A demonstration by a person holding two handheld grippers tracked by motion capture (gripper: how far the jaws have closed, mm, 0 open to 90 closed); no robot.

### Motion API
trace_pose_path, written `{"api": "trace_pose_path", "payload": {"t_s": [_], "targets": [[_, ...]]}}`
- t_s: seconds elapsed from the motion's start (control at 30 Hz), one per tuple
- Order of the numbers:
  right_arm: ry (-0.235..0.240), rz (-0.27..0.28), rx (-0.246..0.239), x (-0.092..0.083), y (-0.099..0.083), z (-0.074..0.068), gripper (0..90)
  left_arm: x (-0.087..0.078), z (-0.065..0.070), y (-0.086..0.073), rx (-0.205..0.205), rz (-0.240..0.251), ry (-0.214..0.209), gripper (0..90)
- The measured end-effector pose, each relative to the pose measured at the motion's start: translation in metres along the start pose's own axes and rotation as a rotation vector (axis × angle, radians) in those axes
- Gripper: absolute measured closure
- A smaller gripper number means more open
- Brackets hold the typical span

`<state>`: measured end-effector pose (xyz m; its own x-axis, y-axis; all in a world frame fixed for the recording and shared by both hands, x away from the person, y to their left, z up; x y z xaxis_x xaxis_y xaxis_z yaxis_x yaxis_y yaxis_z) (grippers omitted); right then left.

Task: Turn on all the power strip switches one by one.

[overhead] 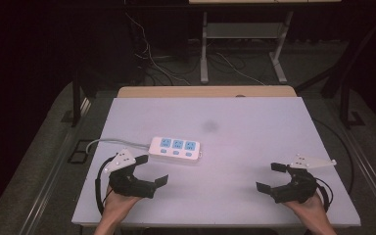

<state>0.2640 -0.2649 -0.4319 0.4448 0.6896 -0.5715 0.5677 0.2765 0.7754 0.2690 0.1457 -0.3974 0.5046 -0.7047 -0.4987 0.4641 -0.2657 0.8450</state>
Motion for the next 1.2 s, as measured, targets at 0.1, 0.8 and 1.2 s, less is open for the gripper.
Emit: {"api": "trace_pose_path", "payload": {"t_s": [0.1, 0.8, 1.2], "targets": [[0.0, 0.001, -0.001, 0.0, 0.0, 0.0, 0.6, 0.0, -0.001, 0.004, 0.005, 0.001, -0.002, 0.0], [0.009, 0.001, 0.002, 0.0, -0.001, 0.0, 0.6, 0.008, -0.022, 0.019, -0.006, -0.056, -0.017, 0.0], [0.011, -0.002, -0.001, 0.001, -0.001, 0.0, 0.5, 0.015, -0.036, 0.024, -0.022, -0.098, -0.015, 0.0]]}}
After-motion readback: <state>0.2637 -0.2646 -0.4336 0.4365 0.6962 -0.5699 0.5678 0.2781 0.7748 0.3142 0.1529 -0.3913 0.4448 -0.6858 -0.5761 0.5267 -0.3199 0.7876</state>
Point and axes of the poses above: each handheld gripper's, and its own axes: x roughly forward along the jaws, y roughly out of its top, z roughly to its right, the point moved 4 cm from there along x, roughly forward along the jaws, and after that the axes turned 5 degrees about -z, right-handed, at the moved point
